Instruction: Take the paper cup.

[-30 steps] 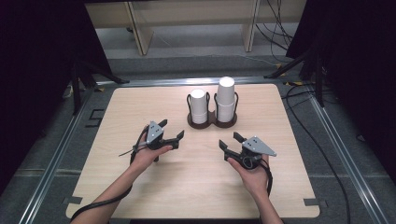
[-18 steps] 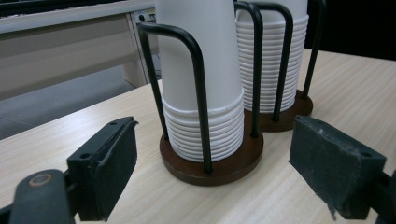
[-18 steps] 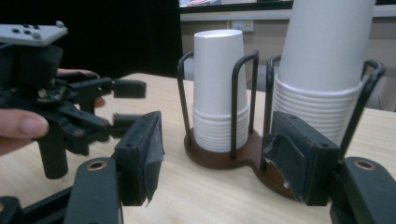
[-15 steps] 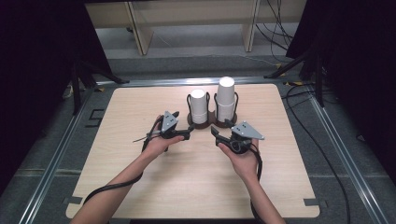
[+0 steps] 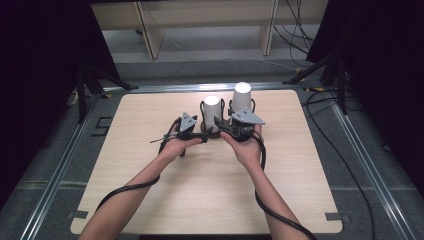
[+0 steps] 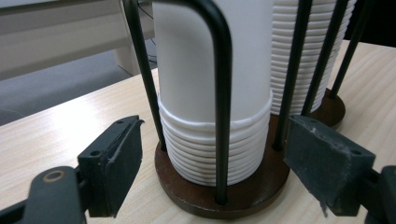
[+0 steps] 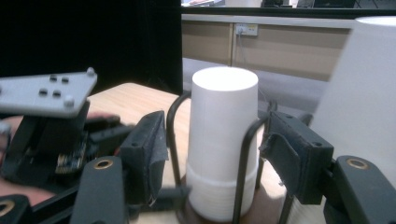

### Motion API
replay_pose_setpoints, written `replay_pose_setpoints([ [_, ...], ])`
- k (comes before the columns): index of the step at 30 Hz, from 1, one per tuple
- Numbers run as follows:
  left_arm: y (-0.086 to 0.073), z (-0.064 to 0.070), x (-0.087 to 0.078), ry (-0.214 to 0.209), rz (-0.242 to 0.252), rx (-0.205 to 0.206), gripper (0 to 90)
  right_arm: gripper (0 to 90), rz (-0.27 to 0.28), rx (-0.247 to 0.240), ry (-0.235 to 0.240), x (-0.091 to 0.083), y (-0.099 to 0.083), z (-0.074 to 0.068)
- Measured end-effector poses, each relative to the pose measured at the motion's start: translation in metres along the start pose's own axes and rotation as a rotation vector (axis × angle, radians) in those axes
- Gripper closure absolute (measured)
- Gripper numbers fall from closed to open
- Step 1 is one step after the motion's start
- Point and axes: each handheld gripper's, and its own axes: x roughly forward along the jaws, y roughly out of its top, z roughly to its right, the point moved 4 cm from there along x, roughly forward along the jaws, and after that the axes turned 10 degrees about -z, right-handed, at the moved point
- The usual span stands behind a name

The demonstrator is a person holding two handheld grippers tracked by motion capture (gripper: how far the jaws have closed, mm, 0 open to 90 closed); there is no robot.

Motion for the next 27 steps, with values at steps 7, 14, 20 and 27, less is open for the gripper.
replay_pose_setpoints([
  [7, 0.0, 0.001, 0.009, -0.017, -0.002, -0.021, 20.9, 38.8, 0.011, -0.041, -0.033, 0.023, 0.013, 0.003],
  [14, 0.001, 0.0, 0.012, -0.012, -0.023, -0.006, 20.5, 35.5, -0.022, -0.057, -0.069, 0.041, 0.021, 0.007],
  [20, 0.003, 0.001, 0.016, -0.007, -0.038, -0.009, 20.9, 33.0, -0.044, -0.055, -0.077, 0.051, 0.024, 0.005],
  [27, 0.004, 0.002, 0.019, -0.014, -0.053, 0.001, 21.5, 32.9, -0.064, -0.072, -0.089, 0.058, 0.027, 0.006],
])
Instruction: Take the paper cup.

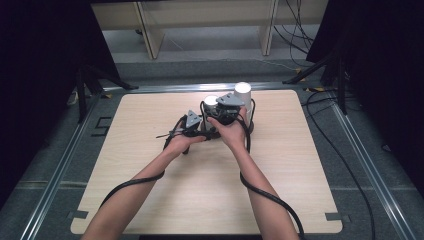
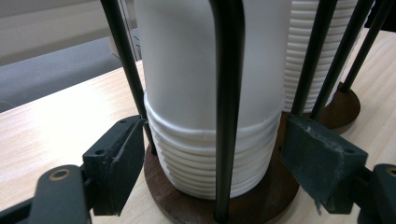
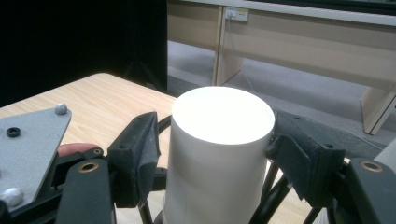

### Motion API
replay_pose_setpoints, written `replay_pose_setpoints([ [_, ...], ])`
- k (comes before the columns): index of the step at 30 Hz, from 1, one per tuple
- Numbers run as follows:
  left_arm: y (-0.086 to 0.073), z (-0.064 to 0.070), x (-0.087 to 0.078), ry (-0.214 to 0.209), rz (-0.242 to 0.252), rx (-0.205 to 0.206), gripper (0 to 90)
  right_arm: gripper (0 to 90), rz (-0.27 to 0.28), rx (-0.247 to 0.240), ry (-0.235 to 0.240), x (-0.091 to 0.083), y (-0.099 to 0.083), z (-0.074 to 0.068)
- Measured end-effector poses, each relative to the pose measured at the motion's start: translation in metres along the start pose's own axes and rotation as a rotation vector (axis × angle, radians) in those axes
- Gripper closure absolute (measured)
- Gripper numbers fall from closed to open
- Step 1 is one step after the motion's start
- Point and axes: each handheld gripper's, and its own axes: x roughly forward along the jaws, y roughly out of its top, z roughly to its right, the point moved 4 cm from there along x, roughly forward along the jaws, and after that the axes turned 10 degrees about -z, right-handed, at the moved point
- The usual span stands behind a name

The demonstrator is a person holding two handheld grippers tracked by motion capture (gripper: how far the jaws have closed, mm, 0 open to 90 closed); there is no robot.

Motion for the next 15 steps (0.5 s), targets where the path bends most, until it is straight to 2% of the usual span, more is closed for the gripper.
replay_pose_setpoints([
  [2, 0.0007, 0.0001, 0.002, -0.004, 0.004, 0.001, 21.6, 32.8, -0.007, 0.013, 0.002, 0.0017, 0.0001, -0.0009],
  [3, 0.001, 0.0001, 0.0021, 0.001, -0.003, 0.003, 21.6, 32.9, 0.007, 0.0, 0.0, 0.0038, 0.0009, 0.0003],
  [6, 0.0022, 0.0009, 0.0037, -0.002, -0.001, -0.009, 22.0, 32.9, 0.009, 0.002, 0.002, 0.006, 0.0018, -0.0001],
  [7, 0.0024, 0.001, 0.0049, -0.004, 0.005, -0.01, 21.7, 32.9, -0.006, -0.014, -0.013, 0.0056, 0.0016, 0.0007],
  [11, 0.003, 0.0007, 0.0052, 0.001, 0.004, -0.015, 22.1, 33.0, -0.014, 0.017, -0.002, 0.0084, 0.0018, -0.0011],
  [12, 0.0031, 0.0009, 0.0051, 0.001, 0.001, -0.011, 22.2, 33.1, -0.019, -0.01, -0.013, 0.0094, 0.0025, 0.0011],
  [14, 0.003, 0.0011, 0.0051, 0.001, 0.002, -0.008, 22.3, 33.1, -0.023, 0.008, -0.007, 0.0105, 0.0024, 0.0001],
  [15, 0.0029, 0.0011, 0.005, 0.001, 0.001, -0.005, 22.4, 33.3, -0.014, -0.006, -0.013, 0.0115, 0.0027, 0.0012],
])
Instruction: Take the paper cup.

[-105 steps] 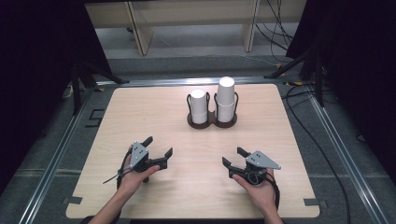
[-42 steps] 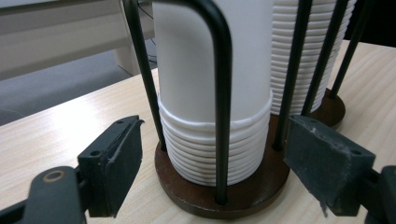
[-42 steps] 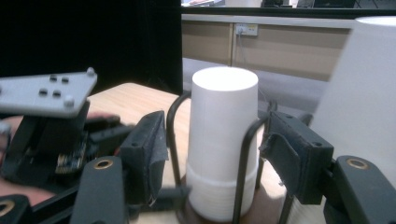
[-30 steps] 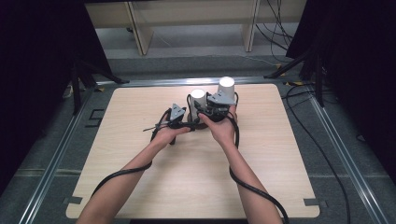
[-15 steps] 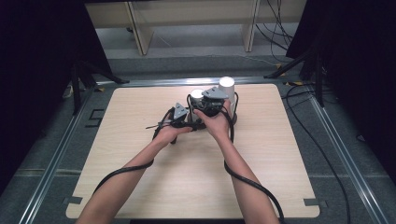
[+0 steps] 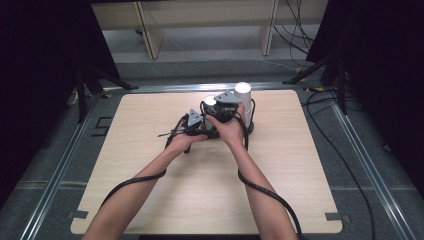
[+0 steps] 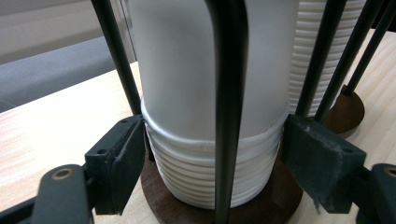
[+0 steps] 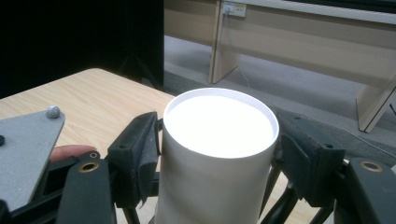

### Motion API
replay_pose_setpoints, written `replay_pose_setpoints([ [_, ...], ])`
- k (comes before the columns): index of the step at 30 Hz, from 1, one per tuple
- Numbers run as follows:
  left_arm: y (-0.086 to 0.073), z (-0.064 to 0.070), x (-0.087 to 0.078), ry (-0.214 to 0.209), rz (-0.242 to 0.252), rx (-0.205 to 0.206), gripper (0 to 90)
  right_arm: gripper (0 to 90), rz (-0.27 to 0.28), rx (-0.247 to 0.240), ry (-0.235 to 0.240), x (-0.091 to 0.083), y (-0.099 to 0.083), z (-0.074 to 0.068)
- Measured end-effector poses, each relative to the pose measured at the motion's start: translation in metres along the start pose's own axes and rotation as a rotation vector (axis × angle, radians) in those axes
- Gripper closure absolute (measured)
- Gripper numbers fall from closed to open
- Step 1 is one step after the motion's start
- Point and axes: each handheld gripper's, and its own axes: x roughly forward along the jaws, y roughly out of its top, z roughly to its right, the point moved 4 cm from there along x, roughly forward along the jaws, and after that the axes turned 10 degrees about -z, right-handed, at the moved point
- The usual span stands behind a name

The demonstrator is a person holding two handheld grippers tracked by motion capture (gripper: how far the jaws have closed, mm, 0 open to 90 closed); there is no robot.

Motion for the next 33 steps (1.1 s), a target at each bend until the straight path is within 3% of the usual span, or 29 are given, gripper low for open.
replay_pose_setpoints([
  [6, -0.0005, -0.0007, -0.0007, 0.003, -0.009, 0.015, 22.5, 33.3, -0.004, 0.009, -0.011, 0.0022, -0.0003, -0.0003],
  [8, -0.0007, -0.0008, -0.0008, 0.007, -0.011, 0.021, 22.5, 33.9, -0.008, 0.04, 0.009, 0.0022, -0.0006, -0.0015],
  [12, -0.0005, 0.0003, -0.0005, 0.001, -0.008, 0.021, 22.7, 34.9, 0.005, 0.027, -0.005, 0.0006, -0.0004, -0.0002],
  [16, -0.0001, 0.0003, -0.0003, 0.0, -0.013, 0.025, 21.8, 35.4, 0.018, 0.049, 0.005, -0.0003, -0.0006, -0.0004],
  [17, 0.0008, 0.0011, 0.0006, 0.001, -0.003, 0.012, 21.5, 35.7, 0.018, 0.076, 0.019, -0.0015, -0.0007, -0.0026],
  [20, 0.0014, 0.0008, 0.0016, -0.001, 0.001, 0.016, 21.1, 35.6, 0.027, 0.08, 0.017, -0.001, -0.0006, -0.0022],
  [21, 0.0016, 0.0003, 0.002, 0.004, 0.0, 0.02, 21.1, 35.4, 0.015, 0.051, 0.01, -0.0015, 0.0001, 0.0001],
  [22, 0.0016, -0.0003, 0.0014, 0.009, -0.014, 0.035, 21.0, 35.3, 0.008, 0.089, 0.011, -0.0015, 0.0, -0.002],
  [24, 0.0017, -0.0006, 0.0008, 0.014, -0.021, 0.043, 20.4, 35.1, 0.009, 0.08, 0.016, -0.0011, 0.0003, -0.0018],
  [25, 0.0024, -0.0002, 0.0015, 0.011, -0.017, 0.038, 20.4, 34.7, 0.01, 0.07, -0.004, -0.0013, 0.0013, -0.0018],
  [28, 0.0036, -0.0003, 0.0014, 0.009, -0.015, 0.053, 20.6, 34.3, 0.01, 0.101, 0.0, 0.0007, 0.0025, -0.0032],
  [33, 0.0044, -0.0001, -0.0008, 0.013, -0.022, 0.067, 21.0, 34.1, 0.005, 0.066, -0.03, 0.0037, 0.0034, -0.0015],
])
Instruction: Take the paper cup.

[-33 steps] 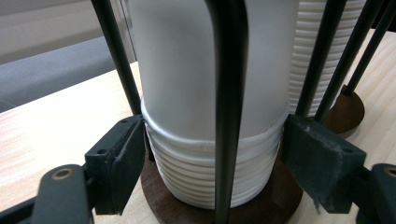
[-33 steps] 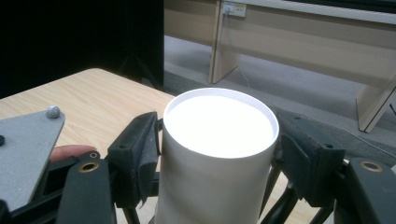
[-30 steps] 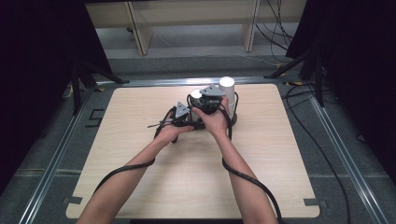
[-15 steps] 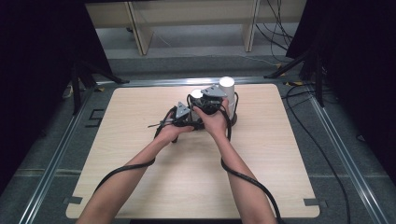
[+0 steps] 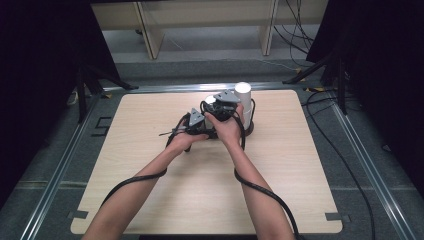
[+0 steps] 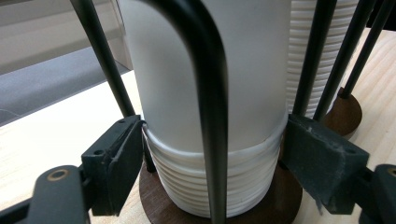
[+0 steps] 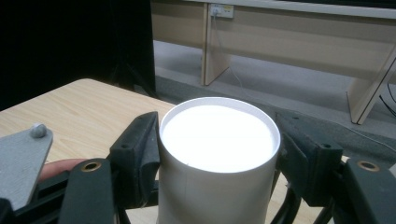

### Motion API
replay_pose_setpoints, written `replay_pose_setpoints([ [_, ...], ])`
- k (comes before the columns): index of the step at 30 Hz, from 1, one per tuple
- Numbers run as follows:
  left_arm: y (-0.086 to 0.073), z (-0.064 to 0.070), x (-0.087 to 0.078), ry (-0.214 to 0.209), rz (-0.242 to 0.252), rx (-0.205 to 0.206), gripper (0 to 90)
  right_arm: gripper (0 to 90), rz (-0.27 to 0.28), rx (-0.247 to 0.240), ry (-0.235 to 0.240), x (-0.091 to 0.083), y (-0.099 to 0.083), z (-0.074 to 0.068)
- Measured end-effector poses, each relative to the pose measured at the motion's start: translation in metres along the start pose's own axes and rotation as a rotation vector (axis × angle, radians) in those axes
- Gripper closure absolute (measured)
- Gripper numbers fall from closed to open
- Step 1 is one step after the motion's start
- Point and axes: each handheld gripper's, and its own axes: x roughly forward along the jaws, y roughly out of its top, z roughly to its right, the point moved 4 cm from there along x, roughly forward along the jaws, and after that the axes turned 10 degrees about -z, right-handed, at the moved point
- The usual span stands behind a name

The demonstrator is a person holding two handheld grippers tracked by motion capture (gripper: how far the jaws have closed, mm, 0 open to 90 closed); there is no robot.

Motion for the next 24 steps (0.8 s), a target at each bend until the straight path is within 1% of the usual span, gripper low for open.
replay_pose_setpoints([
  [1, 0.0, 0.0, 0.0, 0.0, 0.0, 0.001, 21.2, 34.2, -0.002, 0.032, 0.013, 0.001, -0.001, -0.003],
  [2, 0.0, 0.0, 0.0, -0.001, 0.0, 0.0, 21.3, 34.3, 0.001, 0.01, 0.002, 0.001, 0.0, -0.001],
  [3, 0.0, 0.0, 0.0, -0.001, 0.0, 0.0, 21.3, 34.5, 0.008, 0.006, -0.002, 0.001, 0.0, -0.001],
  [5, 0.0, 0.0, 0.001, -0.003, -0.005, 0.0, 21.3, 35.0, 0.0, 0.021, 0.014, 0.001, -0.001, -0.002],
  [6, -0.001, 0.0, 0.001, -0.004, -0.008, 0.0, 21.3, 35.2, 0.005, 0.027, 0.011, 0.0, -0.001, -0.002],
  [7, 0.0, 0.0, 0.002, -0.007, 0.001, -0.009, 21.1, 35.4, 0.01, 0.023, 0.003, 0.0, -0.001, -0.002],
  [8, 0.0, 0.0, 0.003, -0.008, 0.004, -0.016, 21.0, 35.7, 0.006, 0.038, 0.008, -0.001, -0.001, -0.003],
  [10, 0.0, 0.001, 0.002, -0.011, 0.002, -0.016, 20.9, 35.8, 0.006, 0.034, 0.008, -0.002, -0.002, -0.002],
  [11, 0.0, 0.001, 0.002, -0.008, -0.002, -0.016, 20.8, 36.0, 0.029, 0.019, -0.008, -0.003, -0.001, -0.001],
  [12, -0.001, 0.001, 0.002, -0.008, -0.003, -0.017, 20.9, 36.0, 0.021, 0.024, 0.006, -0.004, -0.001, -0.002],
  [13, -0.001, 0.001, 0.003, -0.01, -0.004, -0.016, 21.0, 36.1, 0.021, 0.032, 0.006, -0.005, -0.001, -0.002],
  [15, -0.001, 0.002, 0.003, -0.01, -0.008, -0.016, 21.8, 36.2, 0.033, 0.037, 0.016, -0.005, 0.001, -0.002],
  [16, -0.001, 0.002, 0.003, -0.011, -0.007, -0.019, 21.7, 36.2, 0.034, 0.032, 0.008, -0.006, 0.002, -0.002],
  [17, -0.001, 0.002, 0.003, -0.009, -0.008, -0.017, 21.7, 36.3, 0.027, 0.029, 0.012, -0.007, 0.002, -0.002],
  [19, -0.001, 0.002, 0.003, -0.007, -0.006, -0.016, 21.7, 36.3, 0.041, 0.026, 0.014, -0.007, 0.004, -0.002],
  [20, -0.001, 0.002, 0.002, -0.006, -0.007, -0.013, 21.7, 36.3, 0.057, 0.013, 0.006, -0.008, 0.006, -0.002],
  [21, -0.001, 0.002, 0.002, -0.006, -0.007, -0.013, 21.7, 36.3, 0.035, 0.026, 0.008, -0.01, 0.006, -0.003],
  [22, -0.001, 0.002, 0.002, -0.005, -0.006, -0.014, 21.6, 36.3, 0.056, -0.009, 0.011, -0.01, 0.008, -0.001],
  [23, -0.001, 0.001, 0.002, -0.005, -0.001, -0.014, 21.5, 36.3, 0.049, 0.022, 0.009, -0.012, 0.008, -0.003],
  [24, 0.0, 0.001, 0.002, -0.005, 0.003, -0.016, 21.4, 36.3, 0.07, 0.011, 0.01, -0.012, 0.01, -0.002],
])
